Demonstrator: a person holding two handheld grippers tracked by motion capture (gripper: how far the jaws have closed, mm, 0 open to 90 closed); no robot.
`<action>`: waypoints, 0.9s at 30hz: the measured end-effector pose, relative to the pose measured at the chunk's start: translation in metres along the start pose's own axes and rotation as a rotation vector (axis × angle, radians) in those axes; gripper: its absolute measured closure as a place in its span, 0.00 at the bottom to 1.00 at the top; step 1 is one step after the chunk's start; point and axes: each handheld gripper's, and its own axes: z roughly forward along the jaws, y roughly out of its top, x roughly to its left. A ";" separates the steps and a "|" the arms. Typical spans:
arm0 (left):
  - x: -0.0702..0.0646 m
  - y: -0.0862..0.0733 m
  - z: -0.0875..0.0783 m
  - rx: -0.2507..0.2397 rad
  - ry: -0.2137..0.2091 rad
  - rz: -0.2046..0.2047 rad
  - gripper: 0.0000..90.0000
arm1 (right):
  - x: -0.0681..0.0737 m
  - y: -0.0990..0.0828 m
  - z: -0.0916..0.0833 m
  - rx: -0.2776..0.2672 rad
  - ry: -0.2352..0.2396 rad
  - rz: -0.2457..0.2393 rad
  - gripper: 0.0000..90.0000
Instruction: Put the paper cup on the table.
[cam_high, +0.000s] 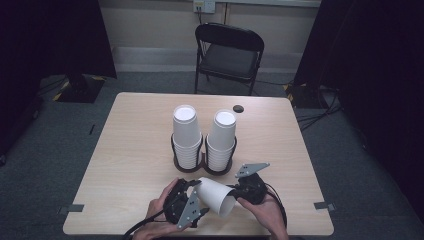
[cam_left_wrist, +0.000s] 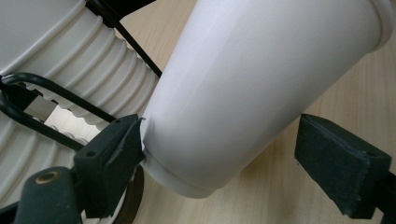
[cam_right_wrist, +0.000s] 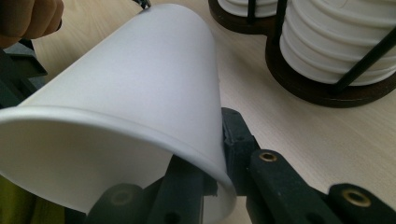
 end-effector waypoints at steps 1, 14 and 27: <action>0.000 0.001 0.001 0.003 0.001 0.002 0.16 | 0.000 0.001 0.000 0.007 0.003 0.004 0.96; -0.009 0.011 0.009 0.052 0.015 0.065 0.14 | -0.003 0.008 0.004 0.051 0.021 0.021 0.96; -0.014 0.023 0.014 0.086 0.074 0.094 0.10 | 0.006 0.022 0.009 0.038 0.046 -0.010 0.97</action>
